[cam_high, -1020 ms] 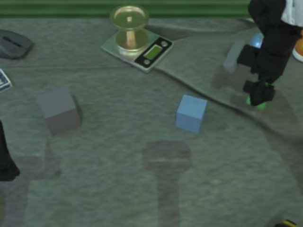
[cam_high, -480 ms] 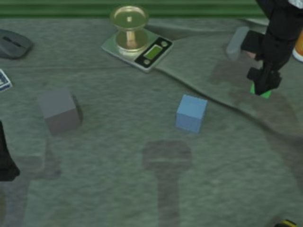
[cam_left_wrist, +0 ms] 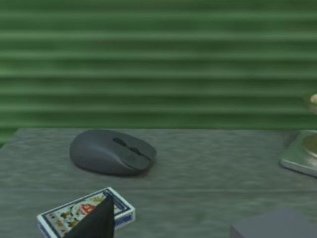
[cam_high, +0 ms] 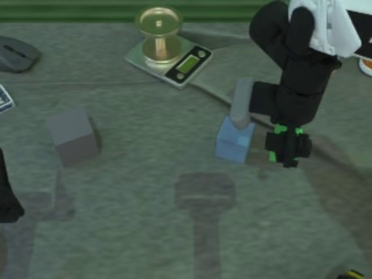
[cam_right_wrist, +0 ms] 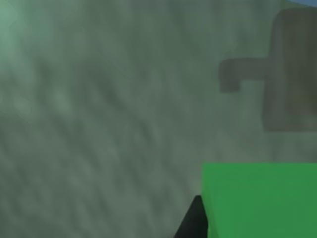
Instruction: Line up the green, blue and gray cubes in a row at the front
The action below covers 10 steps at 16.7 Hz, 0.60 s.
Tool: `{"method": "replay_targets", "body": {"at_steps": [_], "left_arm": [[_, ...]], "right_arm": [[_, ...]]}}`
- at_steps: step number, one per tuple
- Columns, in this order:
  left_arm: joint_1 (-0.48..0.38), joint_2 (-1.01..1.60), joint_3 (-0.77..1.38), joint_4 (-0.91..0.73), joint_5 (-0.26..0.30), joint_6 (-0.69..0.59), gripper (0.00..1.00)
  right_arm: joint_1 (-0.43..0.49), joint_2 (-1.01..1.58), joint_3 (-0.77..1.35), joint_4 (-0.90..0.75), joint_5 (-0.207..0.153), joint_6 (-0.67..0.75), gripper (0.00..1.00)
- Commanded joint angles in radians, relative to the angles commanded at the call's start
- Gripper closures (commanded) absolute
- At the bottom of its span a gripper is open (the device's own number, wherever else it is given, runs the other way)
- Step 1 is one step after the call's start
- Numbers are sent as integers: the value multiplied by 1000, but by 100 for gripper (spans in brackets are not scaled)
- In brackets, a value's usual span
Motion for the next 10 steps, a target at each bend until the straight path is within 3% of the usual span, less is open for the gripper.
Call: {"method": "replay_targets", "body": {"at_steps": [5,10], "left_arm": [[0,0,0,0,0,0,0],[0,0,0,0,0,0,0]], "right_arm": [[222,-220,-289,69,-3,21,100],[268,-265,-336,84,-3,24,100]]}}
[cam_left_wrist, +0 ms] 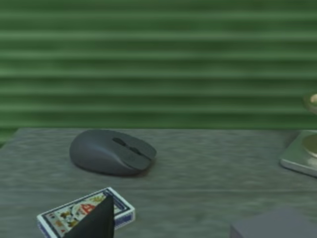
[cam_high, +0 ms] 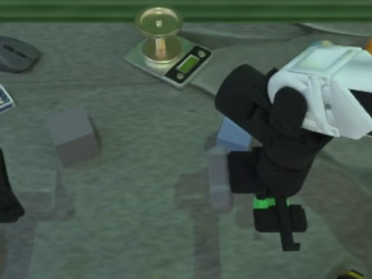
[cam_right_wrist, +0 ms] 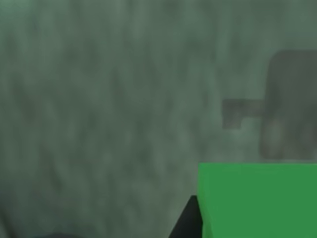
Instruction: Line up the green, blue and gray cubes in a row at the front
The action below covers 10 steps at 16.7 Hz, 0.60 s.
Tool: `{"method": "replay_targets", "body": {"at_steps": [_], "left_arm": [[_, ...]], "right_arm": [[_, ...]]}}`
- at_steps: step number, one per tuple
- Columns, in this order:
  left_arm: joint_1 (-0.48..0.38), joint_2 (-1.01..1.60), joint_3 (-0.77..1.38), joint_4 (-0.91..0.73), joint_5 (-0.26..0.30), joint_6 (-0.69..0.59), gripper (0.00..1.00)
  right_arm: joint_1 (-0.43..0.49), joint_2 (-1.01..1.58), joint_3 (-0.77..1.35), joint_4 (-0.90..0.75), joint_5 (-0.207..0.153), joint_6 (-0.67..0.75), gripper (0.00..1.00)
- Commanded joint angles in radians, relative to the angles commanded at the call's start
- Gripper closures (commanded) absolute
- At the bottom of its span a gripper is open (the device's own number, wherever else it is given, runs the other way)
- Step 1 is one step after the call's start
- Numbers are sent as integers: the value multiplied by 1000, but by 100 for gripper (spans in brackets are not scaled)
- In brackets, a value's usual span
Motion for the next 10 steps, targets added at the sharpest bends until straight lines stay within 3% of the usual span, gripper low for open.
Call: {"method": "replay_targets", "body": {"at_steps": [4,10], "left_arm": [[0,0,0,0,0,0,0],[0,0,0,0,0,0,0]], "right_arm": [[-1,16,-27,37,0,0,100],[1,87,-167,258,0,4,100]]}}
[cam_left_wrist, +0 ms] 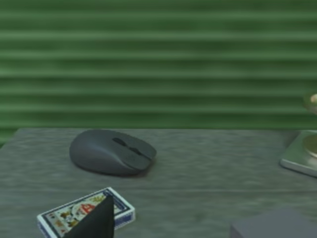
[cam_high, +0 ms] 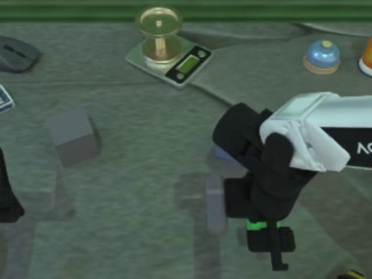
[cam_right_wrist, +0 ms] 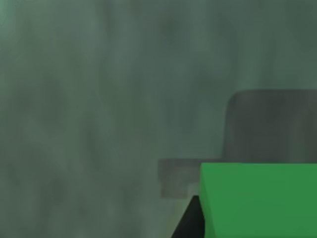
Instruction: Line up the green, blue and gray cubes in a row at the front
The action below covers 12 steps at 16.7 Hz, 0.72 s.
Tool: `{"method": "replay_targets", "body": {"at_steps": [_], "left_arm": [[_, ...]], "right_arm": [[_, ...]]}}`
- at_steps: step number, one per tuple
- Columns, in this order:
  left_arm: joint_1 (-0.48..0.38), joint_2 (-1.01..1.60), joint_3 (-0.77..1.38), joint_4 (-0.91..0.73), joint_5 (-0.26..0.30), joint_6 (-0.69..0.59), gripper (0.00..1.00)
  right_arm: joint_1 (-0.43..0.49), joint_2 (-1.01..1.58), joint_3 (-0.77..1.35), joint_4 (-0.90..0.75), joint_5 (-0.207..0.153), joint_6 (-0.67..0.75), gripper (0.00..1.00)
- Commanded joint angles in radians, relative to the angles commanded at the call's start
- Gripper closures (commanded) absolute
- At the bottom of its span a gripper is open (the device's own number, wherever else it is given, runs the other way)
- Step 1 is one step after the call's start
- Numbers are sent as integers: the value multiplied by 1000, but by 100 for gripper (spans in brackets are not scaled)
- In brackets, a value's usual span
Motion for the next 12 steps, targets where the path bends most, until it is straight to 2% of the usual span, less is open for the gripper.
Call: {"method": "replay_targets", "body": {"at_steps": [5,12], "left_arm": [[0,0,0,0,0,0,0],[0,0,0,0,0,0,0]], "right_arm": [[1,7,-12,14,0,-1,100],[1,7,-12,14,0,-1,47]]}}
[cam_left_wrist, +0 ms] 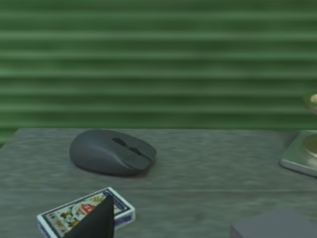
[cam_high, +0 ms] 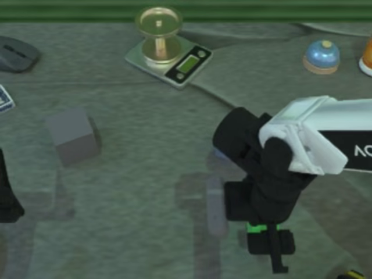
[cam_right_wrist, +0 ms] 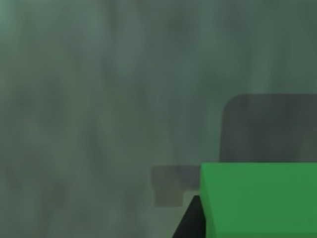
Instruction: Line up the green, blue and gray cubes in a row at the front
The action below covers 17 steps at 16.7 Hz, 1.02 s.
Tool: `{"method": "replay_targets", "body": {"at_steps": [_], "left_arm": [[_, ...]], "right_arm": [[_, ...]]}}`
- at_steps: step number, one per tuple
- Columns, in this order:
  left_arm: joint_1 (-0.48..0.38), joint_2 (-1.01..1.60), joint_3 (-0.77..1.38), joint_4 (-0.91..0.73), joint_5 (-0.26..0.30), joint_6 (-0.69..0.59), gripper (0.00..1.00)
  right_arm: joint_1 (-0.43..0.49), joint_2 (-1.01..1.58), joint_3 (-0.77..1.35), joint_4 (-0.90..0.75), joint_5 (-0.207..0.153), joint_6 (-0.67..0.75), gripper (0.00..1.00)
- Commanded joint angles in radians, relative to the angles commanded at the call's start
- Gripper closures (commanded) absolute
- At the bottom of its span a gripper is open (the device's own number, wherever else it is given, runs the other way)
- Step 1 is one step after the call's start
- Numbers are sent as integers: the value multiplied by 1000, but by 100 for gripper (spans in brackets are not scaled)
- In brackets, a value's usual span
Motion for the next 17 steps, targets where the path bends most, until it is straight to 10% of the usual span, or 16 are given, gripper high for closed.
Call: {"method": "replay_targets", "body": {"at_steps": [6,17], "left_arm": [[0,0,0,0,0,0,0],[0,0,0,0,0,0,0]], "right_arm": [[0,0,0,0,0,0,2],[3,-6,15,-17,0,-4,0]]}}
